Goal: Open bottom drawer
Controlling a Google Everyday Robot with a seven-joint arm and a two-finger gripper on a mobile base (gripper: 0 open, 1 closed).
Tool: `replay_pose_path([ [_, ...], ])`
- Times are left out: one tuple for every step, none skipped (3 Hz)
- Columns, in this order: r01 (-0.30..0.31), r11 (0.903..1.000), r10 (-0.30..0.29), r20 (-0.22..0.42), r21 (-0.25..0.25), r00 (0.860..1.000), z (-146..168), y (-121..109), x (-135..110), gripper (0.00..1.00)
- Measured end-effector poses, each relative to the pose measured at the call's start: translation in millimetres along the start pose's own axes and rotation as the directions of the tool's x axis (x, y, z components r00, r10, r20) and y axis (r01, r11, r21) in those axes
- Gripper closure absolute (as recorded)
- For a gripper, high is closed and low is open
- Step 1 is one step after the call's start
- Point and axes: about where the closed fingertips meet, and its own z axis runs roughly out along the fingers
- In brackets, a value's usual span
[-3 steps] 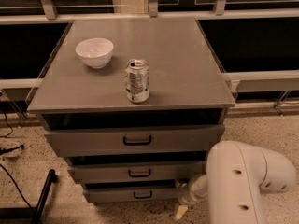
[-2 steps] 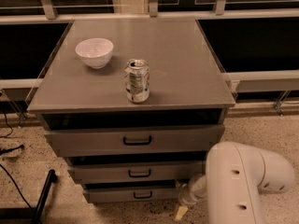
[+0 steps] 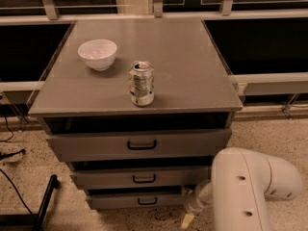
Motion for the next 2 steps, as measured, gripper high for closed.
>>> replay_pose_path([
  [-0.023,0.9994,0.023,0.006,-0.024,1.0,-0.3,5.0,2.2,0.0],
  [-0.045,0.9977,0.045,0.004,-0.05,0.999,-2.7,9.3,2.7,0.0],
])
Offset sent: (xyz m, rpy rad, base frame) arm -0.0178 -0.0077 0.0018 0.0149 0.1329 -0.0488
